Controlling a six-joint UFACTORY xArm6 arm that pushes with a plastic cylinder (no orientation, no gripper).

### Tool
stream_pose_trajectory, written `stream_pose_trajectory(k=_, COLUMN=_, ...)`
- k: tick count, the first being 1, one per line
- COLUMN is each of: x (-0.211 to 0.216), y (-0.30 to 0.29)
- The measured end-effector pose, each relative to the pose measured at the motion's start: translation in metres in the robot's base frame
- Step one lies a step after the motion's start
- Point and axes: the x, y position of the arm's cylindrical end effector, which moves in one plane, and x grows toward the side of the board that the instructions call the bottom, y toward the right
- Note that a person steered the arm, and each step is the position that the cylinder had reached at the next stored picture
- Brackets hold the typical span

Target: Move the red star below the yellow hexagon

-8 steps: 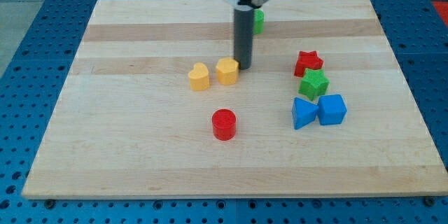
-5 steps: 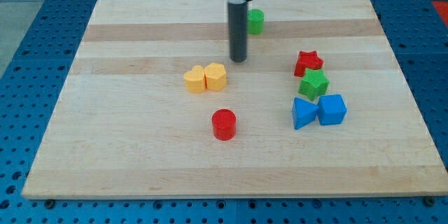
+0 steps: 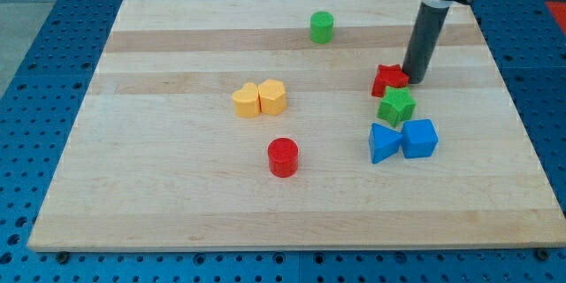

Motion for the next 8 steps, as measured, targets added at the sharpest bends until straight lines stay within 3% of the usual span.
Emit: stream_pose_trajectory(k=8, x=0.1, y=-0.163)
